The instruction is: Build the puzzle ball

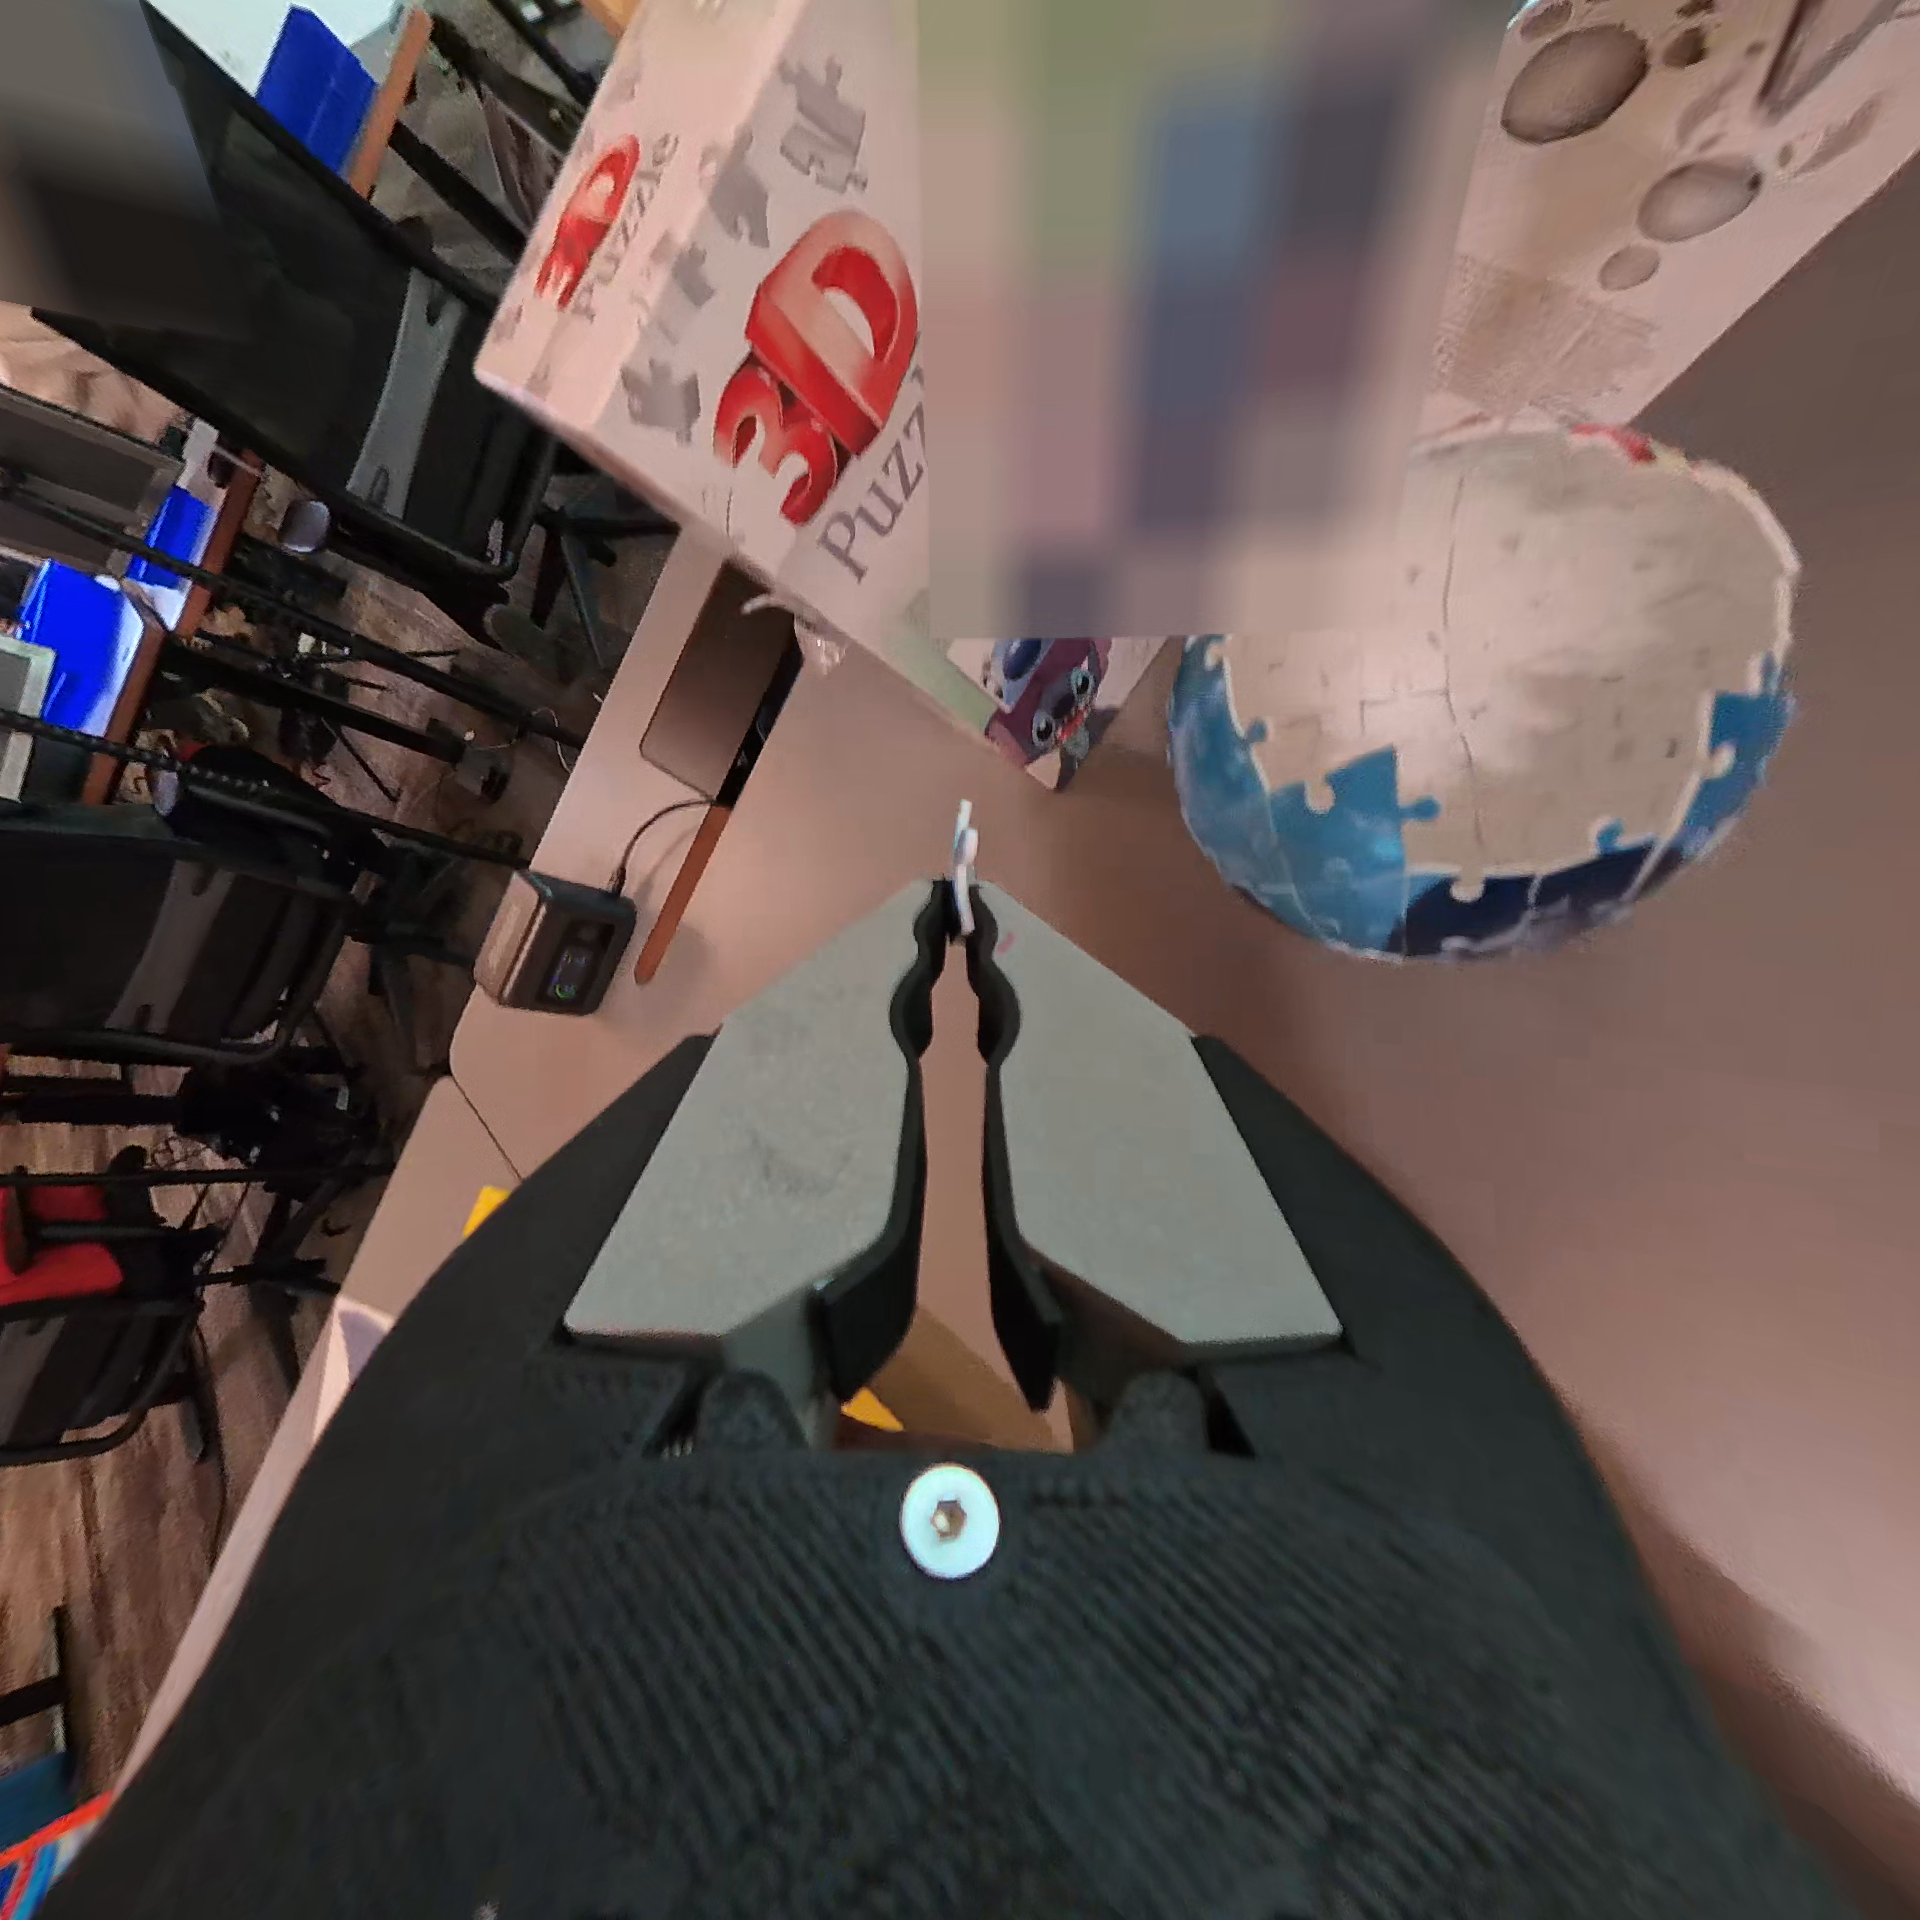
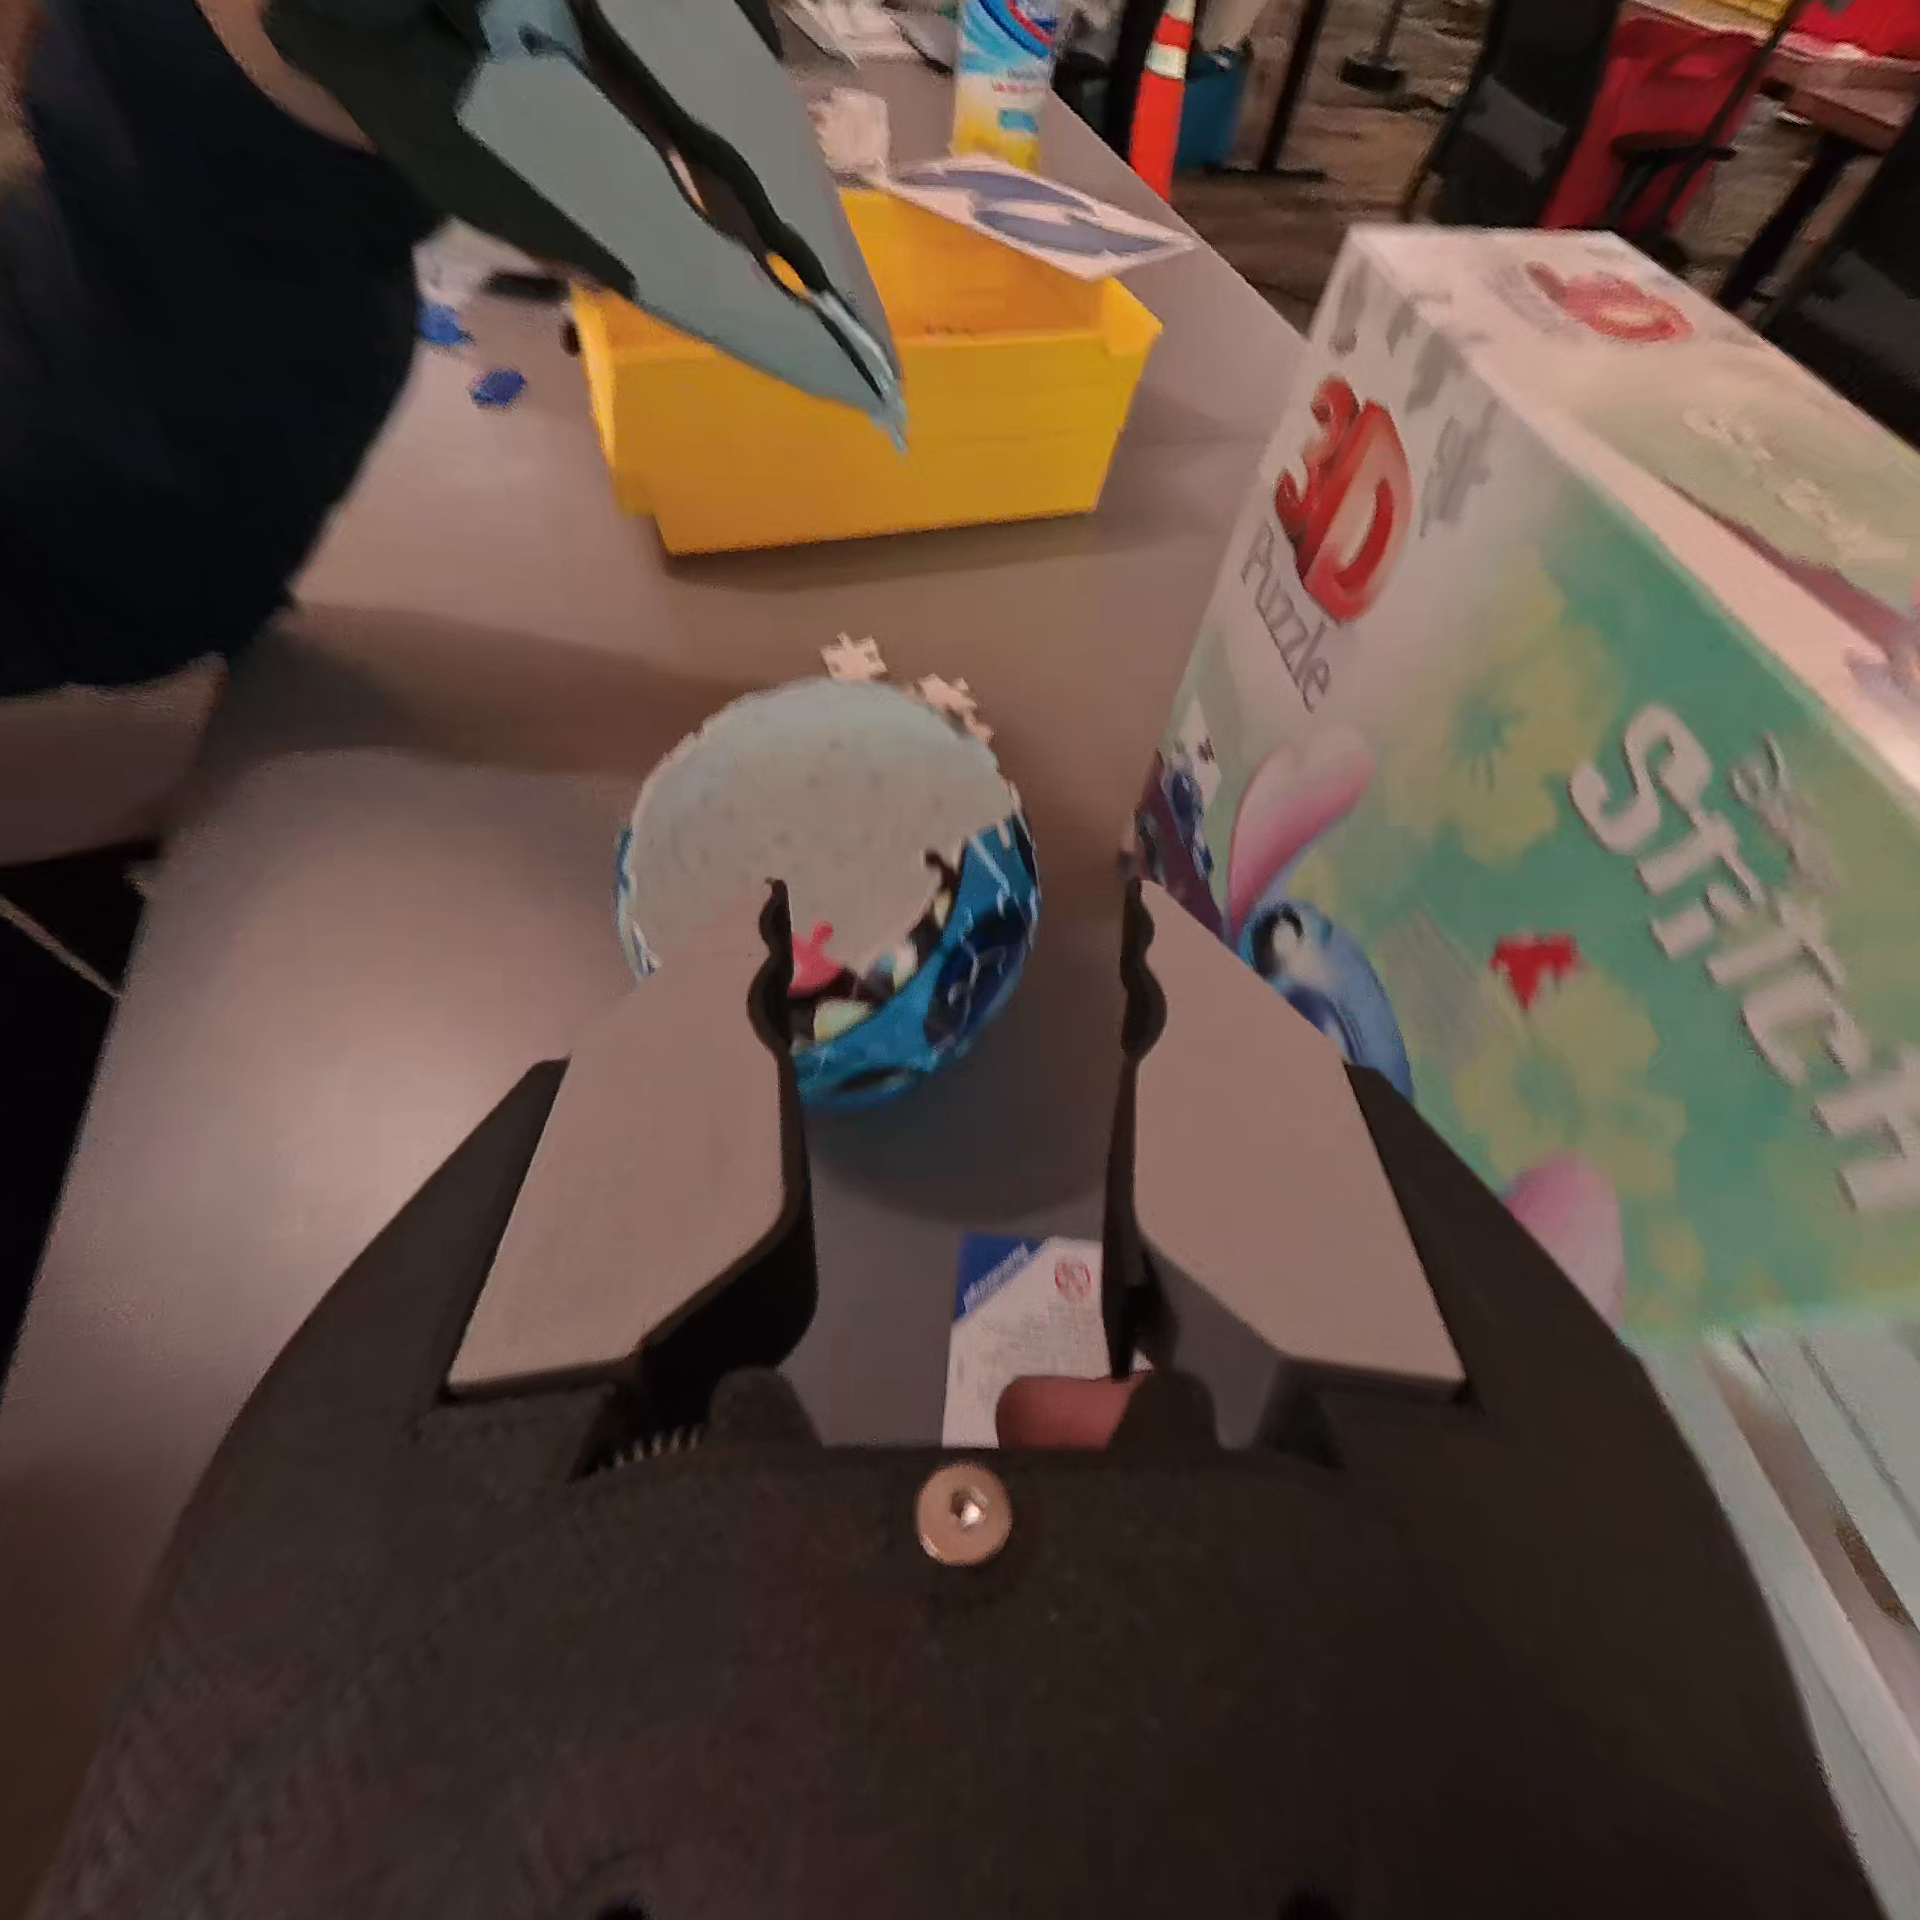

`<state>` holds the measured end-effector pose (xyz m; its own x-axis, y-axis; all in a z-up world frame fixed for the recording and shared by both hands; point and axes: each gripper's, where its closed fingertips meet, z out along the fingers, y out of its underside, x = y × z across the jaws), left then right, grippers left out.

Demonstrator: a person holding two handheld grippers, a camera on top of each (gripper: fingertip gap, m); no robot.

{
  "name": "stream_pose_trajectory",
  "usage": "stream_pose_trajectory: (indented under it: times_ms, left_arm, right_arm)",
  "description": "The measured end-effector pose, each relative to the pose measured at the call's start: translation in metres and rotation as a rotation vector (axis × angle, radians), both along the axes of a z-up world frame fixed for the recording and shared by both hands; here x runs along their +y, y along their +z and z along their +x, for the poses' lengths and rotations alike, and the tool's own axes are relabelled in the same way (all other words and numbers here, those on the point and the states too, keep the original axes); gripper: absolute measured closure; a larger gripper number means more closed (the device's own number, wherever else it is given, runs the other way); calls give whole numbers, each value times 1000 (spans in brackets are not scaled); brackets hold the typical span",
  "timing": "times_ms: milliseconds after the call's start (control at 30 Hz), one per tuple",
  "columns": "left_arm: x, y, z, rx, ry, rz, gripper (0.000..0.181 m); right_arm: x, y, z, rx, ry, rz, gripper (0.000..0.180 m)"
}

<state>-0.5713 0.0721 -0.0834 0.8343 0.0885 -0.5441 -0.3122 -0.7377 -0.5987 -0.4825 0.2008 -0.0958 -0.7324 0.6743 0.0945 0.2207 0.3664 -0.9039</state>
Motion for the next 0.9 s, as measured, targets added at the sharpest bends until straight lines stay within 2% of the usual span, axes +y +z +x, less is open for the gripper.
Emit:
stream_pose_trajectory:
  times_ms: [33, 167, 300, 400, 533, 733, 900]
  left_arm:
    - [-8, -2, 1, -6, 10, 8, 180]
    - [-21, -32, 23, -135, -17, 85, 181]
    - [-16, -71, 15, -197, 60, 121, 181]
    - [0, -92, 17, -302, 57, 140, 181]
    - [10, -116, 6, -312, 74, 73, 180]
    - [28, -138, 5, -409, 39, 32, 180]
    - [35, -149, 17, -532, -28, 23, 180]
  right_arm:
    - [8, -5, 8, 9, -30, 28, 118]
    - [25, -36, 41, -28, -65, 41, 132]
    - [43, -86, 19, -98, -249, 71, 136]
    - [32, -102, 3, -105, -252, 63, 140]
    - [39, -120, -21, -57, -327, 262, 180]
    - [16, -146, -34, -166, -211, 290, 180]
    - [-5, -153, -39, -268, -119, 161, 180]
